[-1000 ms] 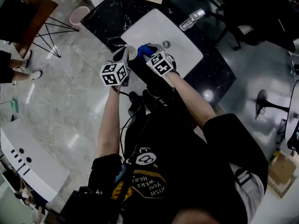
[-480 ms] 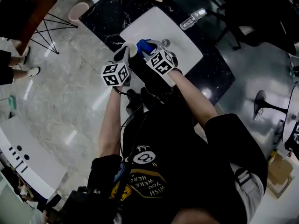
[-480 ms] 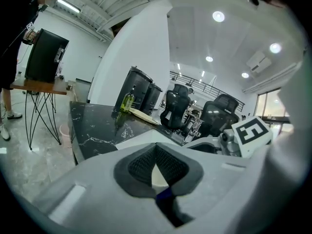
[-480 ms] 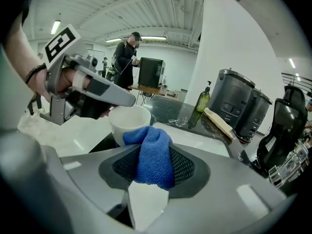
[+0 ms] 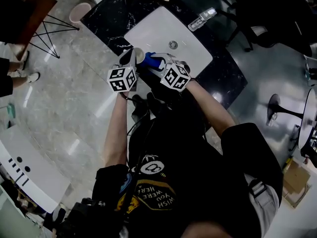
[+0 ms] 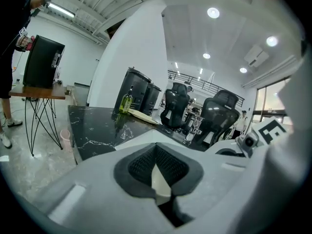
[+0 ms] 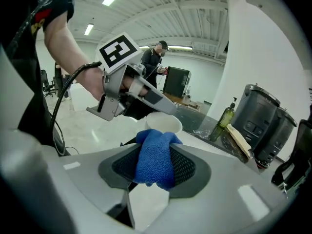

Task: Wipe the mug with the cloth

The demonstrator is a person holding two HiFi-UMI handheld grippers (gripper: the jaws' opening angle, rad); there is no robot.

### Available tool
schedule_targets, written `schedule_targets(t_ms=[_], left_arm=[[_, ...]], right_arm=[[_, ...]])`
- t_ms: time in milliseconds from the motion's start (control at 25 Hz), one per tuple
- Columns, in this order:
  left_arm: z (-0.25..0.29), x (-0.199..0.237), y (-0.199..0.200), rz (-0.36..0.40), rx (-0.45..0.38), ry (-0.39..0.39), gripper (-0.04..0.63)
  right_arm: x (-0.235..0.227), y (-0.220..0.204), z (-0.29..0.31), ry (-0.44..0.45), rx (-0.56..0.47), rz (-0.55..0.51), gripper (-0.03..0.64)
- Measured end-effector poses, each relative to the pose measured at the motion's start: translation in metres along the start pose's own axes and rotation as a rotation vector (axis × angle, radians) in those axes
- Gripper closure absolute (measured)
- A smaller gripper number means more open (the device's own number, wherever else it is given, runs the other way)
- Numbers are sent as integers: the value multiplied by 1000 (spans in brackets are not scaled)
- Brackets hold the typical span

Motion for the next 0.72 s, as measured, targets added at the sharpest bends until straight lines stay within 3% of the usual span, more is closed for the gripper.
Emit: schedule_targets(t_ms=[200, 440, 560, 720], left_arm=[[1, -2, -2, -6, 14, -14, 592], [-1, -1, -4, -20, 6, 1, 592], [-2, 1, -5, -39, -2, 24, 592], [-5, -2, -6, -49, -8, 32, 592]], right_arm=[[-39, -13, -4, -83, 27, 27, 456], [-71, -4, 21, -88, 85, -105, 457], [-68, -3, 23, -77, 100, -159, 457], [-30, -9, 2, -21, 90, -191, 457]])
Point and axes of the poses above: the fingertips, and each gripper's own axes: z forward along the fingers, x to its left, y out of its top, the point moved 3 cm from there along -z, backward along the fingers, and after that the axes turned 8 degrees about -x, right-handed, at the moved point
